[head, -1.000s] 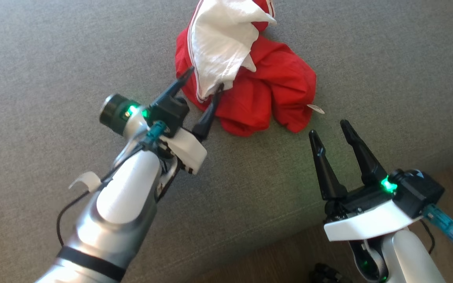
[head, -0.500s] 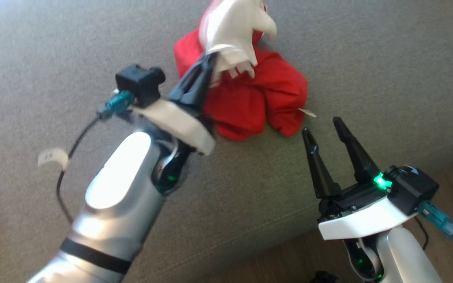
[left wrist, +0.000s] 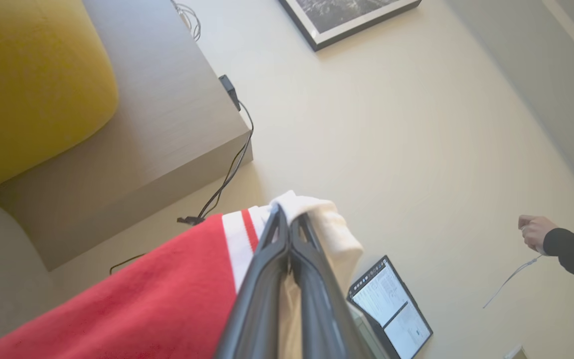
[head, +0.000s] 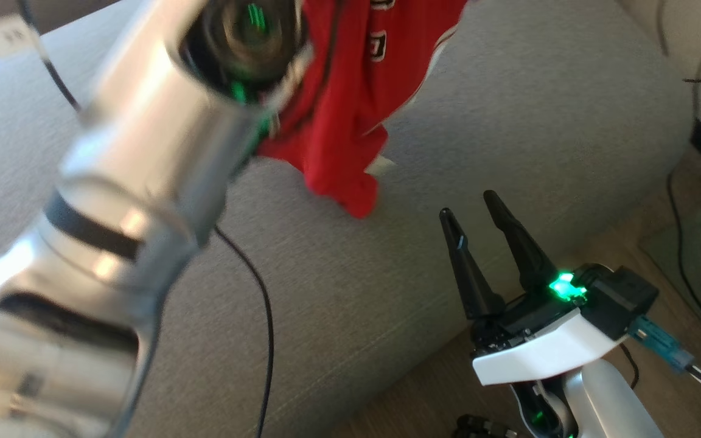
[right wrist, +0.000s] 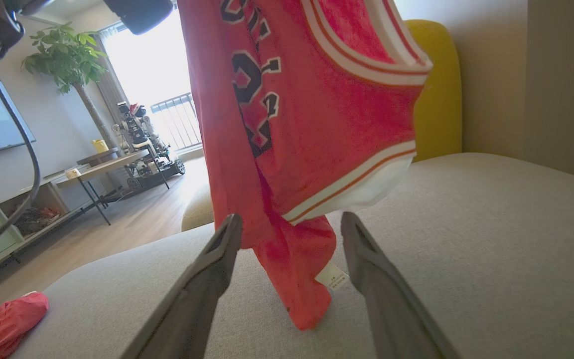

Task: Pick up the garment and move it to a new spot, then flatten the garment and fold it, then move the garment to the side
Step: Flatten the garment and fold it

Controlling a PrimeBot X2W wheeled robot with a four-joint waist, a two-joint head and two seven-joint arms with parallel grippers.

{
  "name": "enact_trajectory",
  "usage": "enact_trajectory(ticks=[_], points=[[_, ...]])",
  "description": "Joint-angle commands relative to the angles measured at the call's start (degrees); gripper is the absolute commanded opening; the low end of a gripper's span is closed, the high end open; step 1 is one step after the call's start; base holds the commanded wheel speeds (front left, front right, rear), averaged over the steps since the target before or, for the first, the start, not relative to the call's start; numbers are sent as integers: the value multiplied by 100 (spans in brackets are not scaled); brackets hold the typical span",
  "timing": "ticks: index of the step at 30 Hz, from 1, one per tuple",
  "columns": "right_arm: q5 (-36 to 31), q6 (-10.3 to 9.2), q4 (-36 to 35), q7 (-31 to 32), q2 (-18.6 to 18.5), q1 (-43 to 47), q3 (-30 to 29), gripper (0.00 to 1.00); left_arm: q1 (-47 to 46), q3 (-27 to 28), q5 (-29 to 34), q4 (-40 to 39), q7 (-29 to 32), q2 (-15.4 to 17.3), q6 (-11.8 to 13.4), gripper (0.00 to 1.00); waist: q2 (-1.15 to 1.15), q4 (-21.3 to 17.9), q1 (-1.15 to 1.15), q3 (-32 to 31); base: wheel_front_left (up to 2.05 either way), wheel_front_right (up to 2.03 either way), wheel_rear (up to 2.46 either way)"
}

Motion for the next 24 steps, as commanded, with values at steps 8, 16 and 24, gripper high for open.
enact_trajectory(ticks=[8,16,24], points=[[44,0,-326,-54,-12,54,50,100,-1011,1769,444,1068,-304,78,169,0,0,-60,0,-239,0,0,0],[-7,0,-413,-54,-12,-95,192,100,277,4701,3106,1909,-306,225,486,0,0,325,0,45,0,0,0],[-179,0,-368,-54,-12,-254,390,100,1418,5946,4280,2528,-307,828,-4,0,0,643,0,393,0,0,0]])
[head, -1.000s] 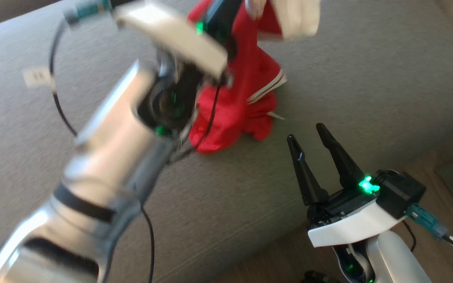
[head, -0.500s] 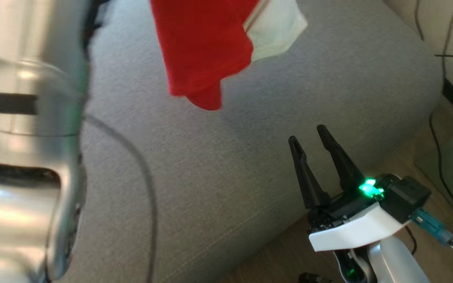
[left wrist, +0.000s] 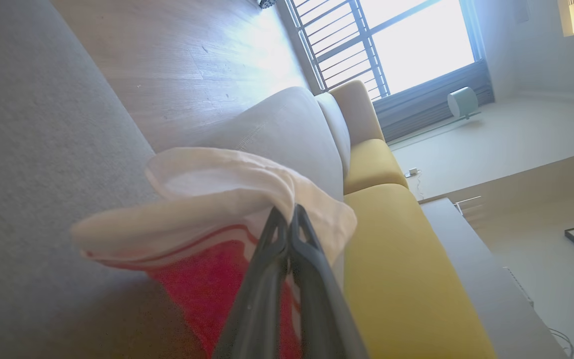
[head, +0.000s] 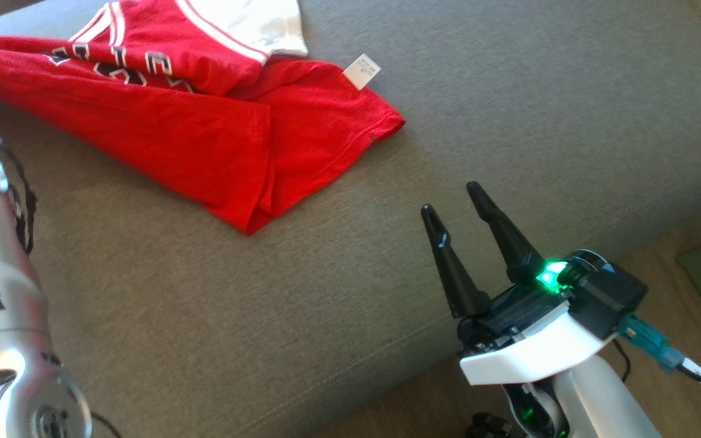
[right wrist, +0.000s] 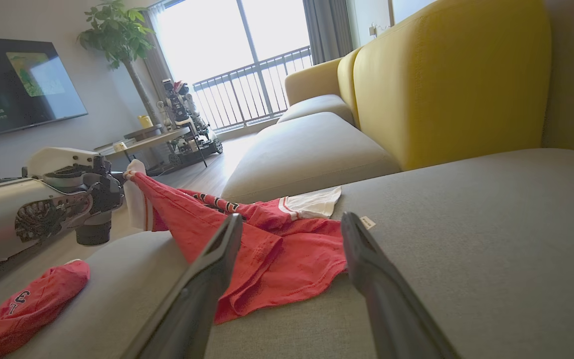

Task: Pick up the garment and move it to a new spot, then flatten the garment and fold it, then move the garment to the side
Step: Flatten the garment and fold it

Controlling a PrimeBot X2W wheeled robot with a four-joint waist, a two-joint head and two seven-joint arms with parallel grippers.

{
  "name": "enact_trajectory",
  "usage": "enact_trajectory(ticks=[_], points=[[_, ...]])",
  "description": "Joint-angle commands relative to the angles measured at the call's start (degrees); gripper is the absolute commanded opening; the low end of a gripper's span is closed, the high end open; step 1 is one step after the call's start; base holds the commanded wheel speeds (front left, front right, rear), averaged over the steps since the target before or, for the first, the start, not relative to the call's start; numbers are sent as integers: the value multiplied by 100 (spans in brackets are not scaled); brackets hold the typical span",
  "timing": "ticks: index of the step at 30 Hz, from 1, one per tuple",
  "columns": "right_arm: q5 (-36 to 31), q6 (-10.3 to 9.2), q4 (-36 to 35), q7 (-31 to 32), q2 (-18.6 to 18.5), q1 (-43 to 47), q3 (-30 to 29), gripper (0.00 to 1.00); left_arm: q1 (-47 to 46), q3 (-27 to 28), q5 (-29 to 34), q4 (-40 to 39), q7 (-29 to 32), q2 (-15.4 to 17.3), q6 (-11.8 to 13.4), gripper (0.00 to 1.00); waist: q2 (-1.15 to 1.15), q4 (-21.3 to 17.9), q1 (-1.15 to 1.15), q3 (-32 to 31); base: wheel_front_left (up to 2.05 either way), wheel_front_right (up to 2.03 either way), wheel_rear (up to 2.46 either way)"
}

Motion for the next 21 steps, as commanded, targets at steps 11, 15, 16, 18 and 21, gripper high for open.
enact_trajectory(ticks=[11,15,16,18,21], points=[[343,0,786,-54,-9,-654,740,100,686,-1081,1512,418,-23,893,-1164,100,0,947,0,125,0,0,0],[1383,0,1657,-54,-9,-947,402,100,1371,-1034,2344,-905,-25,654,-1280,100,0,1409,0,82,0,0,0],[1583,0,1921,-54,-9,-1024,256,100,1596,-1050,2614,-1325,-25,529,-1312,100,0,1550,0,63,0,0,0],[1685,0,2167,-54,-9,-1126,134,100,1837,-1063,2877,-1756,-25,386,-1338,100,0,1672,0,46,0,0,0],[2307,0,3020,-54,-9,-1437,-376,100,2849,-1218,3731,-3233,-26,-236,-1417,100,0,2166,0,-60,0,0,0]])
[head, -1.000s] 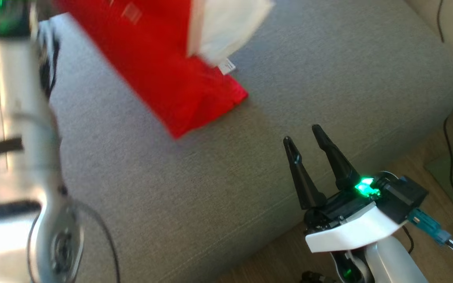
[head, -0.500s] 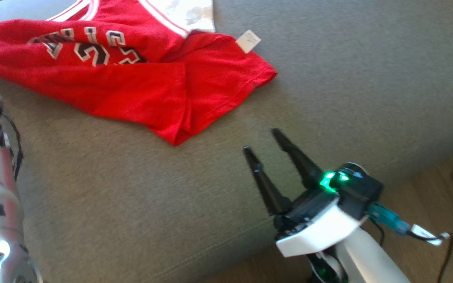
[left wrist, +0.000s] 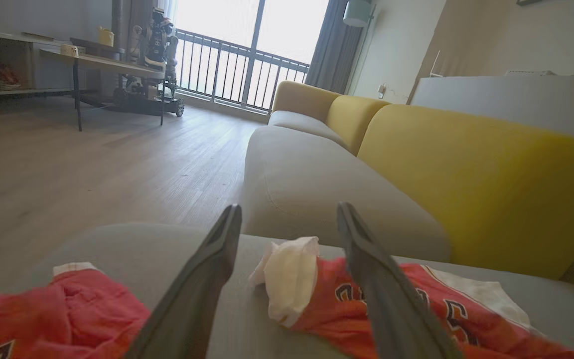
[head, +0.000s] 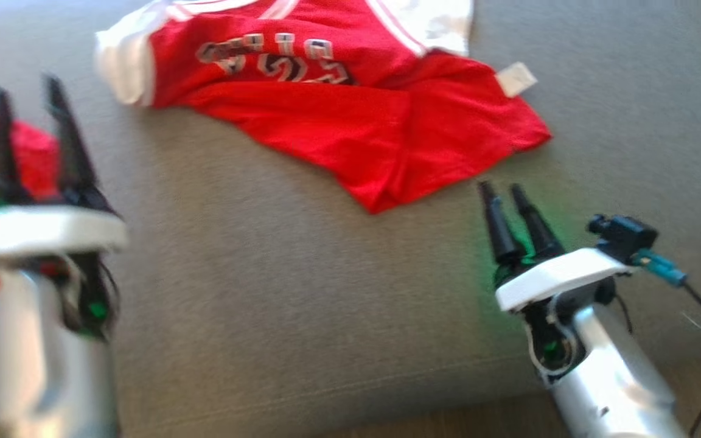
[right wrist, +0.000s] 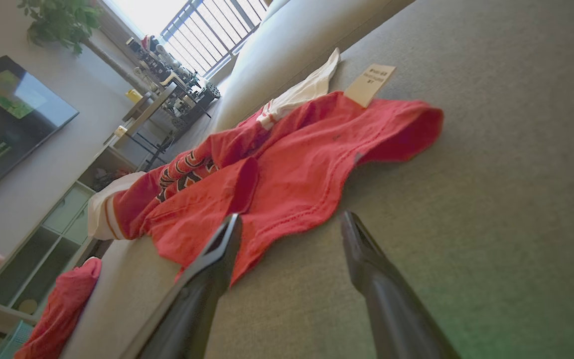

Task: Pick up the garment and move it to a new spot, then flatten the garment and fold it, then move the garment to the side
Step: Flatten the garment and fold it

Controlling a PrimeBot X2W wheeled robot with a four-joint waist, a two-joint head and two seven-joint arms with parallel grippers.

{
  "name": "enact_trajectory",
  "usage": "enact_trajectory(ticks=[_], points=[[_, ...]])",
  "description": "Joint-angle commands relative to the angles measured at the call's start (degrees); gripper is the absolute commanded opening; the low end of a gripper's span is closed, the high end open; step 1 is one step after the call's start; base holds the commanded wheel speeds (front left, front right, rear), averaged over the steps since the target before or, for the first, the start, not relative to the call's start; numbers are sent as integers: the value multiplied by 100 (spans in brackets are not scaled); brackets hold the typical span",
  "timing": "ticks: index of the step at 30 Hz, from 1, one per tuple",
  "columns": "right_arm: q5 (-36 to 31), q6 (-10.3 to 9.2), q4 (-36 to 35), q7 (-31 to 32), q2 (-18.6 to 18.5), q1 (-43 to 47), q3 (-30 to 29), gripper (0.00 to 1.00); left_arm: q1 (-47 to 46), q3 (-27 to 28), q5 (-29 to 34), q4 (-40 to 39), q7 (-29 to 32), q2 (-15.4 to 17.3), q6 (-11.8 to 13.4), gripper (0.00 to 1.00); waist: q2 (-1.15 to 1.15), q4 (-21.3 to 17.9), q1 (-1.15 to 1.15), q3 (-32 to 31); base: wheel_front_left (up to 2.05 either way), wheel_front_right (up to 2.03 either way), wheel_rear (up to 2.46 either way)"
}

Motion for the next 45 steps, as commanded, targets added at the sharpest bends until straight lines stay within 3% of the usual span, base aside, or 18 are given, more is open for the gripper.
enact_trajectory(ticks=[1,3,7,10,14,17,21,27,35,45], points=[[308,0,166,-54,30,-228,-74,100,369,42,252,-615,-28,27,-35,100,0,528,0,-146,0,0,0],[466,0,429,-54,30,-311,-162,100,603,-46,356,-817,-28,-35,-44,100,0,632,0,-173,0,0,0],[1528,0,1446,-54,30,-719,-162,100,1356,-529,481,-1270,-29,-124,-29,100,0,1017,0,-304,0,0,0],[2136,0,2117,-54,30,-1055,-124,100,1737,-1087,271,-1499,-29,-129,227,100,0,1287,0,-367,0,0,0],[3601,0,2587,-54,30,-1403,345,100,1984,-1663,137,-1724,-29,-131,572,100,0,1554,0,-430,0,0,0],[3846,0,2868,-54,30,-1536,383,100,2032,-1810,295,-1735,-29,-131,613,100,0,1566,0,-470,0,0,0],[3663,0,3203,-54,30,-1654,-333,100,2083,-1836,376,-1796,-29,-132,645,100,0,1445,0,-526,0,0,0],[3313,0,3138,-54,30,-1582,-982,100,2138,-1876,491,-1792,-29,-132,560,100,0,1234,0,-593,0,0,0],[2366,0,3048,-54,30,-1560,-2121,100,2163,-1855,577,-1879,-29,-132,581,100,0,1060,0,-551,0,0,0],[2778,0,2736,-54,30,-1544,-1898,100,2115,-1869,600,-1869,-29,-132,554,100,0,1014,0,-550,0,0,0]])
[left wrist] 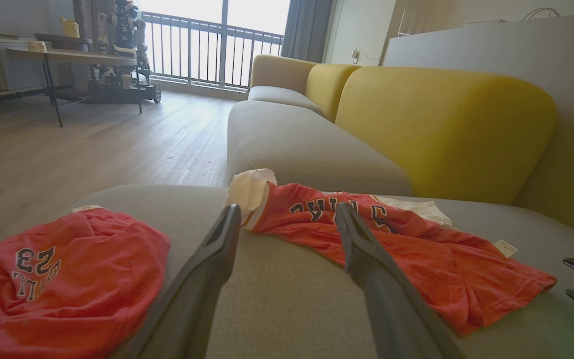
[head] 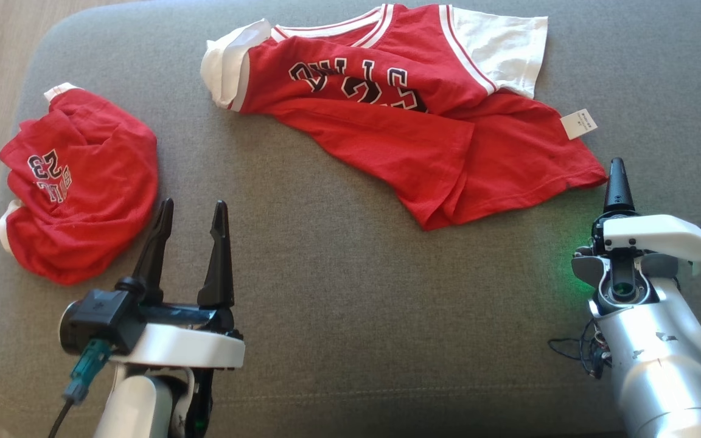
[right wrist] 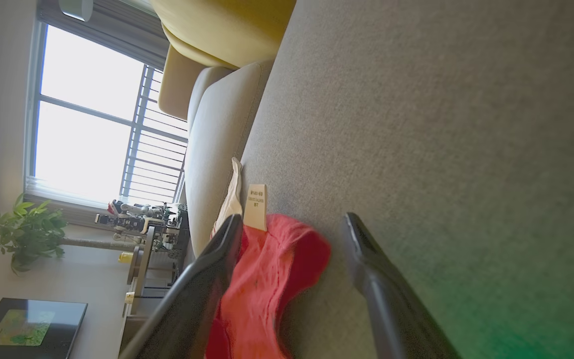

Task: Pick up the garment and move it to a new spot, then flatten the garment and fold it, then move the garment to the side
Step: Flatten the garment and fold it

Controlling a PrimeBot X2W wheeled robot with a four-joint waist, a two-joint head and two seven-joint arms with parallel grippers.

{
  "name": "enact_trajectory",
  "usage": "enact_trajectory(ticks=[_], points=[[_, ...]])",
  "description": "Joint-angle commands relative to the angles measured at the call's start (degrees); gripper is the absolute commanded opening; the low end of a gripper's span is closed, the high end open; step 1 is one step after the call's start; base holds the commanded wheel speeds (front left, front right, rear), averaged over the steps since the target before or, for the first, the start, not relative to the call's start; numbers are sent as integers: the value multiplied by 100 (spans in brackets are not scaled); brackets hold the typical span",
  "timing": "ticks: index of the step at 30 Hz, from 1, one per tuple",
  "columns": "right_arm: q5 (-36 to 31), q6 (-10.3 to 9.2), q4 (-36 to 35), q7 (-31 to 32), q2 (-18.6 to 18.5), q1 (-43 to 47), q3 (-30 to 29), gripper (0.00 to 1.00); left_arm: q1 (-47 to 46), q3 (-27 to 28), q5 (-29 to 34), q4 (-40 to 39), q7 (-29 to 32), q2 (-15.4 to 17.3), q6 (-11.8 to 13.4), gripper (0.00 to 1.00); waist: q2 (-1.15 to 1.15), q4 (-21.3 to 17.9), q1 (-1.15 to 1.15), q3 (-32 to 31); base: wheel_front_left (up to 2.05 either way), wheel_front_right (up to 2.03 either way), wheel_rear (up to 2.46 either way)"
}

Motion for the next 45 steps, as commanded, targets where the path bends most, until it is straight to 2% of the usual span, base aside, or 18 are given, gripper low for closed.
enact_trajectory(ticks=[1,8,17,18,19,20,22,23,29,33,40,45], points=[[152,0,-163,4,49,44,227,100,-145,143,67,-194,-29,55,-24,100,0,16,0,-8,0,0,0],[688,0,-307,4,49,67,709,100,-127,168,87,-195,-29,55,-31,100,0,42,0,-4,0,0,0],[642,0,-341,4,49,60,761,100,-139,134,71,-198,-29,54,-6,100,0,110,0,-5,0,0,0],[615,0,-321,4,49,46,731,93,-139,132,66,-198,-29,54,-5,100,0,119,0,-4,0,0,0],[587,0,-284,4,49,28,704,78,-138,129,64,-197,-29,54,-4,100,0,126,0,-4,0,0,0],[555,0,-246,4,49,2,677,53,-135,128,64,-198,-29,54,-3,100,0,130,0,-1,0,0,0],[513,0,-178,4,49,-63,642,23,-125,140,70,-213,-29,54,-1,100,0,127,0,9,0,0,0],[515,0,-145,4,49,-100,641,0,-120,154,73,-227,-29,54,2,100,0,115,0,24,0,0,0],[696,0,-77,4,49,-252,863,0,-253,329,241,-269,-29,54,-97,100,0,-153,0,126,0,0,0],[669,0,-310,4,49,-115,809,0,-387,621,383,-315,-29,61,-200,100,0,-466,0,112,0,0,0],[267,0,-1562,4,49,680,177,0,-597,1126,518,-447,-29,170,-358,100,0,-1083,0,45,0,0,0],[-238,0,-2536,4,49,1288,-391,0,-887,1329,607,-576,-29,429,-489,100,0,-1475,0,86,0,0,0]])
